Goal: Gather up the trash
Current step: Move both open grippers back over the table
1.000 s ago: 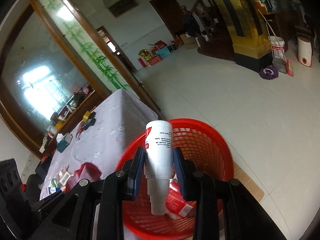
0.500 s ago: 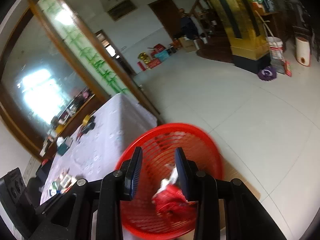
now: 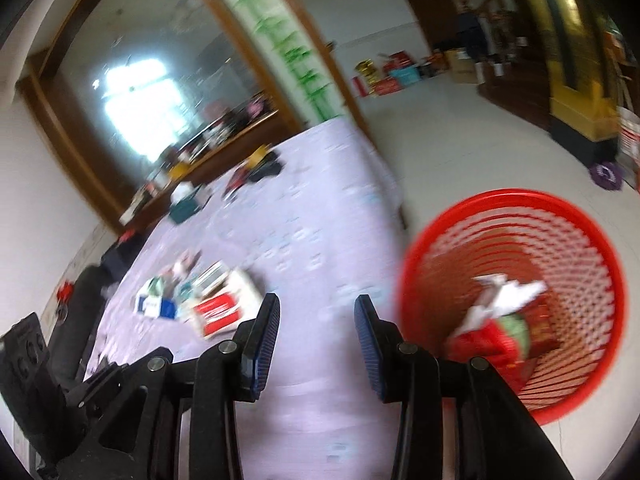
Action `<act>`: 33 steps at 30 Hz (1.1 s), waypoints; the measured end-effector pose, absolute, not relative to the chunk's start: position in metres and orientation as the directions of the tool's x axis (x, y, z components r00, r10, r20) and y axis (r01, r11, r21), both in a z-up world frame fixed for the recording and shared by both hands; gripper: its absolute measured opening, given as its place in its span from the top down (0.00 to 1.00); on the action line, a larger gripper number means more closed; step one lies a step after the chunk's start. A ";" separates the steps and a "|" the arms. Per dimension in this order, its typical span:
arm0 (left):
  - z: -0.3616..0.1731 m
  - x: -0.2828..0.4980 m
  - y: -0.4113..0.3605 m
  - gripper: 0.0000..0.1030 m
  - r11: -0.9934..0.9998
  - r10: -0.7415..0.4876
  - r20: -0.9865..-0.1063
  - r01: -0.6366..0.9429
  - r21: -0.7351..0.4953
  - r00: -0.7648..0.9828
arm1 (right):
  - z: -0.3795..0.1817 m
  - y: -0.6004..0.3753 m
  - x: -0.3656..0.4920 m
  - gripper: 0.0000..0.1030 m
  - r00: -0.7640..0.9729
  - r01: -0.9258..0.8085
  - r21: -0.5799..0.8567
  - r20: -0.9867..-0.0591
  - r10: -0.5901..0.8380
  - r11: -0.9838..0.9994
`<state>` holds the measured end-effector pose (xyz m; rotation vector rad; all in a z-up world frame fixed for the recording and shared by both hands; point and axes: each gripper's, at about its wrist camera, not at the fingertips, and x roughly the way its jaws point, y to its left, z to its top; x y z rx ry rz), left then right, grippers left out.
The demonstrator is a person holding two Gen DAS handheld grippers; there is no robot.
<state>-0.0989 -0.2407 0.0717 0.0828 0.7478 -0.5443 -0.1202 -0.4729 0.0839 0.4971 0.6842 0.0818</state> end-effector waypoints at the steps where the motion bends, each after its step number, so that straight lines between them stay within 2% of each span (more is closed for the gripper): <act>1: 0.071 -0.097 -0.231 0.37 0.867 -0.432 -0.666 0.483 -0.122 0.608 | 0.085 -0.462 -0.116 0.59 0.769 0.070 0.460 -0.591 0.246 0.885; 9: 0.083 -0.046 -0.119 0.37 0.951 -0.302 -0.670 0.261 -0.165 0.678 | 0.090 -0.403 -0.106 0.56 0.745 -0.022 0.423 -0.597 0.297 0.906; 15: 0.090 0.025 -0.088 0.37 0.960 -0.267 -0.699 0.245 -0.134 0.664 | 0.087 -0.394 -0.110 0.55 0.732 -0.040 0.407 -0.610 0.304 0.912; 22: 0.064 0.088 -0.073 0.37 0.976 -0.197 -0.746 0.196 -0.091 0.636 | 0.078 -0.402 -0.113 0.55 0.721 -0.021 0.408 -0.627 0.296 0.913; 26: 0.039 0.079 -0.071 0.37 0.962 -0.246 -0.810 0.233 -0.138 0.533 | 0.075 -0.408 -0.113 0.55 0.720 -0.008 0.416 -0.628 0.294 0.909; 28: 0.040 0.059 -0.069 0.37 0.954 -0.270 -0.797 0.260 -0.146 0.541 | 0.074 -0.410 -0.112 0.55 0.719 -0.006 0.422 -0.628 0.298 0.906; 31: 0.036 0.025 -0.071 0.36 0.905 -0.386 -0.809 0.350 -0.240 0.443 | 0.072 -0.412 -0.110 0.55 0.715 -0.008 0.430 -0.629 0.306 0.903; 33: 0.035 0.002 -0.079 0.36 0.891 -0.383 -0.817 0.405 -0.204 0.431 | 0.070 -0.412 -0.108 0.55 0.712 -0.010 0.435 -0.629 0.312 0.900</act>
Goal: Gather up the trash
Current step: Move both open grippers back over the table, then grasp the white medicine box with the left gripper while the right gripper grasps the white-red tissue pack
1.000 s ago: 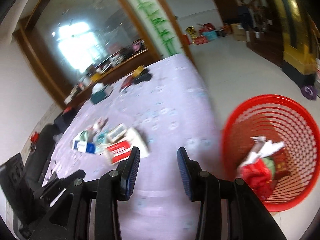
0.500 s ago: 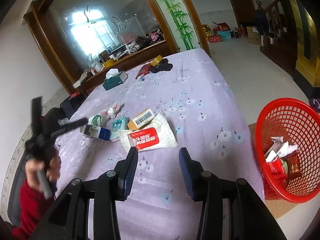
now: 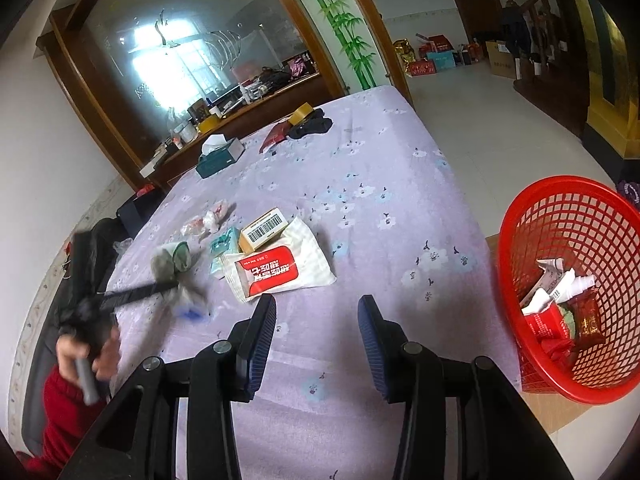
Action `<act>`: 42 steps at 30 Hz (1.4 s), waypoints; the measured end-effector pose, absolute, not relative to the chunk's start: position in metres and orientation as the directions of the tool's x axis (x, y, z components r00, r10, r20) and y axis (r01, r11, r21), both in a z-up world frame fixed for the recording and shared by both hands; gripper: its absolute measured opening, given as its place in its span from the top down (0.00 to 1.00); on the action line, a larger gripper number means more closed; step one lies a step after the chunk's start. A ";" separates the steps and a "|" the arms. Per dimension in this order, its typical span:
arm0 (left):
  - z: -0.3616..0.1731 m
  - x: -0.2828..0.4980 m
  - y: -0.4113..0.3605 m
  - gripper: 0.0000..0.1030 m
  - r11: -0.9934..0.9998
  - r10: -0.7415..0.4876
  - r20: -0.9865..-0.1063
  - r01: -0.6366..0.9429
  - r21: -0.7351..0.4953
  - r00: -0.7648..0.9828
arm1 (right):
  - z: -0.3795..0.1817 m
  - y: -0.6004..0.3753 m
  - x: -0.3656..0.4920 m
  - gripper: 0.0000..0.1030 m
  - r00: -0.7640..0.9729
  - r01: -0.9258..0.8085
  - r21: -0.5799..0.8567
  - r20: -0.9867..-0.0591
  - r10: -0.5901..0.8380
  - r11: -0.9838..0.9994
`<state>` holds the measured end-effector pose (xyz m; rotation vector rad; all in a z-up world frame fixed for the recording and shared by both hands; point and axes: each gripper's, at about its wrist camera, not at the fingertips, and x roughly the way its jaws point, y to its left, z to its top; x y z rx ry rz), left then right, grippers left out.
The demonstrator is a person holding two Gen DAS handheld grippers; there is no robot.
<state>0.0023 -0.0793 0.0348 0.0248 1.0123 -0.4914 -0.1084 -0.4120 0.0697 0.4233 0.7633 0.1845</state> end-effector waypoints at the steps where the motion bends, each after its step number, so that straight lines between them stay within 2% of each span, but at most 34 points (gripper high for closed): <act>1: 0.036 -0.011 -0.085 0.36 0.888 -0.359 -0.817 0.436 -0.150 0.452 | 0.069 -0.412 -0.107 0.55 0.710 -0.010 0.438 -0.630 0.315 0.899; 3: 0.038 -0.024 -0.092 0.34 0.884 -0.325 -0.802 0.462 -0.070 0.501 | 0.068 -0.412 -0.106 0.55 0.709 -0.012 0.444 -0.628 0.320 0.896; 4: 0.039 -0.027 -0.094 0.29 0.881 -0.323 -0.798 0.469 -0.058 0.509 | 0.068 -0.411 -0.105 0.55 0.708 -0.012 0.445 -0.628 0.322 0.896; 7: 0.040 -0.016 -0.091 0.28 0.904 -0.326 -0.803 0.412 -0.112 0.499 | 0.068 -0.409 -0.105 0.55 0.707 -0.017 0.445 -0.628 0.326 0.895; 8: 0.040 -0.011 -0.089 0.28 0.916 -0.328 -0.806 0.374 -0.145 0.493 | 0.068 -0.408 -0.105 0.55 0.707 -0.020 0.444 -0.628 0.327 0.896; 12: 0.033 -0.007 -0.065 0.28 0.931 -0.340 -0.809 0.052 -0.361 0.479 | 0.068 -0.407 -0.110 0.55 0.712 -0.020 0.439 -0.625 0.321 0.898; 15: 0.029 -0.011 -0.064 0.28 0.885 -0.394 -0.789 -0.036 -0.463 0.472 | 0.066 -0.411 -0.110 0.55 0.714 -0.006 0.444 -0.626 0.315 0.896; 21: 0.023 -0.002 -0.095 0.28 0.908 -0.317 -0.824 -0.101 -0.407 0.469 | 0.062 -0.415 -0.111 0.55 0.713 -0.010 0.460 -0.620 0.329 0.888; 25: 0.020 0.004 -0.115 0.29 0.943 -0.263 -0.844 -0.058 -0.326 0.467 | 0.060 -0.421 -0.116 0.55 0.714 -0.002 0.464 -0.619 0.326 0.886; 26: 0.019 0.004 -0.117 0.30 0.949 -0.255 -0.845 -0.044 -0.311 0.470 | 0.060 -0.423 -0.117 0.55 0.715 0.000 0.464 -0.620 0.325 0.886; 28: 0.016 0.003 -0.119 0.46 0.964 -0.227 -0.851 -0.016 -0.265 0.474 | 0.061 -0.423 -0.117 0.55 0.715 0.000 0.461 -0.621 0.322 0.887; 29: 0.013 0.003 -0.117 0.47 0.965 -0.231 -0.853 0.002 -0.261 0.468 | 0.061 -0.422 -0.116 0.55 0.714 -0.001 0.461 -0.621 0.323 0.887; 33: 0.009 0.000 -0.103 0.61 0.966 -0.245 -0.849 0.041 -0.256 0.468 | 0.065 -0.414 -0.101 0.54 0.700 -0.040 0.473 -0.616 0.362 0.880; 39: 0.009 -0.015 -0.079 0.67 0.965 -0.253 -0.842 0.067 -0.252 0.476 | 0.058 -0.400 -0.041 0.54 0.637 -0.050 0.510 -0.646 0.421 0.859; 42: 0.008 -0.022 -0.073 0.67 0.964 -0.259 -0.834 0.075 -0.256 0.487 | 0.047 -0.395 -0.014 0.63 0.613 -0.023 0.525 -0.665 0.427 0.851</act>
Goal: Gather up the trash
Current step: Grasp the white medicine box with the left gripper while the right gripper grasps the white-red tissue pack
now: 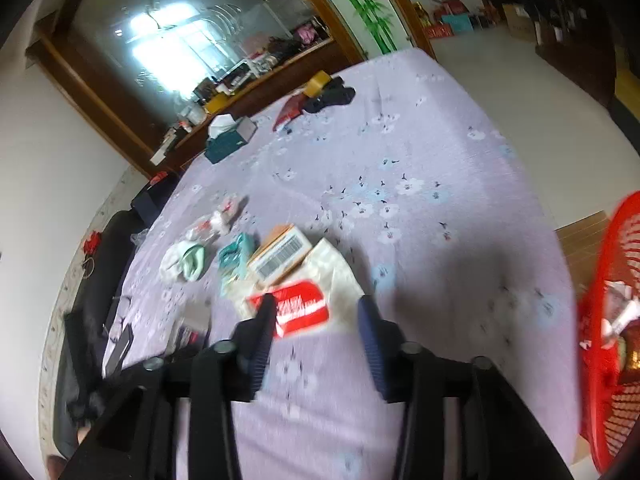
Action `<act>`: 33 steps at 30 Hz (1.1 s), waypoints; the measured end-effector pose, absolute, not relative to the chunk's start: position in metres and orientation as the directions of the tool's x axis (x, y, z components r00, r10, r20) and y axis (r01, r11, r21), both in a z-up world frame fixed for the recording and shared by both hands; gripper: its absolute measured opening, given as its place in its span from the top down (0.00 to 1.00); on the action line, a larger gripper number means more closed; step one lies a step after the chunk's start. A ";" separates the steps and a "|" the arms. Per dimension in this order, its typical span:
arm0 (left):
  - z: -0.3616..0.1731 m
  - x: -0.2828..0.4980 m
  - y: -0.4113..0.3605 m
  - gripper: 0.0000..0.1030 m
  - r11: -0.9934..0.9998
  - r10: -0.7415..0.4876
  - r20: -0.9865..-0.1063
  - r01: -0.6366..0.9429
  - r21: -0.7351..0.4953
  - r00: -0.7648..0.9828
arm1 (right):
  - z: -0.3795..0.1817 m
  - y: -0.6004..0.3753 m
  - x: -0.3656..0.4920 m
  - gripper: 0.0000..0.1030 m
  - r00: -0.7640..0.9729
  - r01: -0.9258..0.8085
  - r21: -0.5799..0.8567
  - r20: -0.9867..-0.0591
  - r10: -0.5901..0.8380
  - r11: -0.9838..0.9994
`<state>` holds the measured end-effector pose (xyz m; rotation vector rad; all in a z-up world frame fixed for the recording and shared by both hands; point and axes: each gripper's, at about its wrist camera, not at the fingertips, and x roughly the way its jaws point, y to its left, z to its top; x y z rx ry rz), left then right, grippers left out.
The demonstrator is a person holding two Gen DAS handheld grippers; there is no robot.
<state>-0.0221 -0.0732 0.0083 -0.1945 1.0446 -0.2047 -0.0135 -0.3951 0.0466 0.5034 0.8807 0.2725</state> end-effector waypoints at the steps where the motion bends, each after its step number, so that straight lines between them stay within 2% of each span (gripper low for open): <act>1: 0.008 -0.024 -0.071 0.67 0.963 -0.263 -0.830 0.075 -0.260 0.491 | 0.043 -0.394 -0.006 0.63 0.611 -0.005 0.516 -0.677 0.411 0.856; 5: 0.008 -0.028 -0.069 0.67 0.961 -0.269 -0.824 0.080 -0.265 0.499 | 0.031 -0.381 0.007 0.71 0.578 -0.027 0.509 -0.694 0.429 0.860; 7: 0.007 -0.029 -0.067 0.67 0.958 -0.279 -0.820 0.085 -0.274 0.500 | 0.027 -0.372 0.002 0.79 0.542 -0.061 0.536 -0.690 0.479 0.842; 10: 0.007 -0.030 -0.064 0.67 0.954 -0.291 -0.815 0.087 -0.288 0.500 | 0.034 -0.350 -0.019 0.79 0.497 -0.160 0.549 -0.673 0.547 0.821; 12: 0.007 -0.029 -0.064 0.67 0.954 -0.292 -0.813 0.087 -0.288 0.504 | 0.041 -0.351 -0.026 0.79 0.514 -0.163 0.564 -0.652 0.558 0.809; 17: 0.007 -0.033 -0.066 0.67 0.957 -0.280 -0.809 0.090 -0.274 0.517 | 0.050 -0.391 -0.002 0.75 0.632 0.009 0.491 -0.678 0.376 0.871; 22: 0.007 -0.035 -0.065 0.67 0.957 -0.283 -0.808 0.094 -0.276 0.516 | 0.018 -0.403 0.026 0.75 0.558 0.059 0.597 -0.684 0.469 0.800; 30: 0.008 -0.036 -0.059 0.67 0.950 -0.304 -0.807 0.097 -0.296 0.507 | 0.022 -0.339 -0.025 0.75 0.367 -0.153 0.683 -0.632 0.683 0.714; 33: 0.008 -0.037 -0.057 0.67 0.949 -0.306 -0.804 0.100 -0.299 0.510 | 0.035 -0.323 -0.046 0.75 0.375 -0.219 0.589 -0.685 0.625 0.778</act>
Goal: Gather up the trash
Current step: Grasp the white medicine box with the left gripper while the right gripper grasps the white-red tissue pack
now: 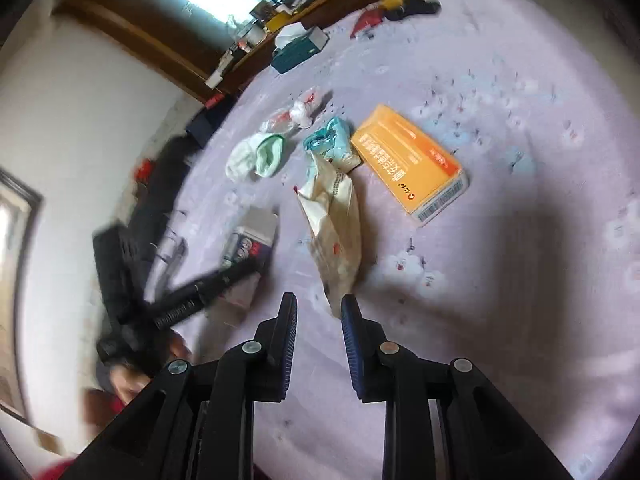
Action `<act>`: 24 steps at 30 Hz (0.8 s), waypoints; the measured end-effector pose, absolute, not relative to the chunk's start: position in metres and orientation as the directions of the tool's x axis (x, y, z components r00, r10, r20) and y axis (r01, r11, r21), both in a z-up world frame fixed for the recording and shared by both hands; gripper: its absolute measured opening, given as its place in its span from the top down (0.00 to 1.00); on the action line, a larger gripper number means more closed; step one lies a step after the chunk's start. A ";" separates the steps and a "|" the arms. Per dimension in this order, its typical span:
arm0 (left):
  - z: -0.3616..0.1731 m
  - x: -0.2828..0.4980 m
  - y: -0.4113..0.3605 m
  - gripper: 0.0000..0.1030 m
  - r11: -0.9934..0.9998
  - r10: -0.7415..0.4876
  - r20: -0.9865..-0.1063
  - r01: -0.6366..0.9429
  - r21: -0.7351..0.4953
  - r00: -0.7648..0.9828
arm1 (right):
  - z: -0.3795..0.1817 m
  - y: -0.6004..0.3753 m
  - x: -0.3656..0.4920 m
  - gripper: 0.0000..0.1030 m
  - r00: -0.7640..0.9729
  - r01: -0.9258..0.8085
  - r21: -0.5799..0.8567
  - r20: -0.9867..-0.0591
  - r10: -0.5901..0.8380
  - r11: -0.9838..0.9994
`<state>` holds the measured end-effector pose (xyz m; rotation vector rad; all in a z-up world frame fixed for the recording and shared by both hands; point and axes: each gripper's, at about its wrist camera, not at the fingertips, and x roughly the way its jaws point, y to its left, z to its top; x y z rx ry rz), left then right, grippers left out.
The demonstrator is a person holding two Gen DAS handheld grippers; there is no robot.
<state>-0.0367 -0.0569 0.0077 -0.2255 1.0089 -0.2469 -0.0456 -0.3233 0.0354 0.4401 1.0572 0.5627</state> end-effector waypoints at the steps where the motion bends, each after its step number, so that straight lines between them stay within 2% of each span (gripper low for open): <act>1: 0.008 -0.037 -0.057 0.67 0.949 -0.307 -0.803 0.100 -0.299 0.511 | 0.045 -0.324 -0.048 0.72 0.429 -0.226 0.522 -0.704 0.565 0.822; 2: 0.007 -0.037 -0.057 0.67 0.949 -0.306 -0.802 0.101 -0.298 0.513 | 0.049 -0.325 -0.051 0.67 0.460 -0.231 0.489 -0.707 0.537 0.841; 3: 0.007 -0.037 -0.057 0.67 0.949 -0.306 -0.802 0.102 -0.297 0.514 | 0.054 -0.326 -0.050 0.55 0.486 -0.236 0.457 -0.709 0.511 0.858; 4: 0.007 -0.038 -0.058 0.67 0.950 -0.305 -0.801 0.104 -0.295 0.515 | 0.058 -0.325 -0.048 0.49 0.502 -0.236 0.438 -0.709 0.495 0.867; 10: 0.007 -0.040 -0.059 0.67 0.950 -0.304 -0.799 0.108 -0.292 0.518 | 0.049 -0.310 -0.021 0.47 0.512 -0.245 0.400 -0.720 0.468 0.883; 16: 0.006 -0.042 -0.058 0.67 0.949 -0.310 -0.795 0.111 -0.297 0.521 | 0.035 -0.299 -0.006 0.47 0.462 -0.261 0.436 -0.727 0.508 0.861; 20: 0.007 -0.043 -0.058 0.67 0.950 -0.304 -0.792 0.111 -0.291 0.529 | 0.026 -0.278 -0.002 0.47 0.453 -0.273 0.395 -0.752 0.479 0.877; 21: 0.007 -0.044 -0.059 0.67 0.952 -0.298 -0.791 0.111 -0.284 0.534 | 0.024 -0.274 -0.001 0.50 0.449 -0.273 0.389 -0.757 0.474 0.880; 22: 0.007 -0.044 -0.060 0.67 0.955 -0.290 -0.791 0.112 -0.274 0.538 | 0.021 -0.268 -0.001 0.64 0.449 -0.274 0.375 -0.765 0.462 0.886; 24: 0.006 -0.047 -0.062 0.67 0.960 -0.276 -0.787 0.111 -0.259 0.551 | 0.019 -0.262 -0.005 0.78 0.451 -0.284 0.348 -0.773 0.445 0.893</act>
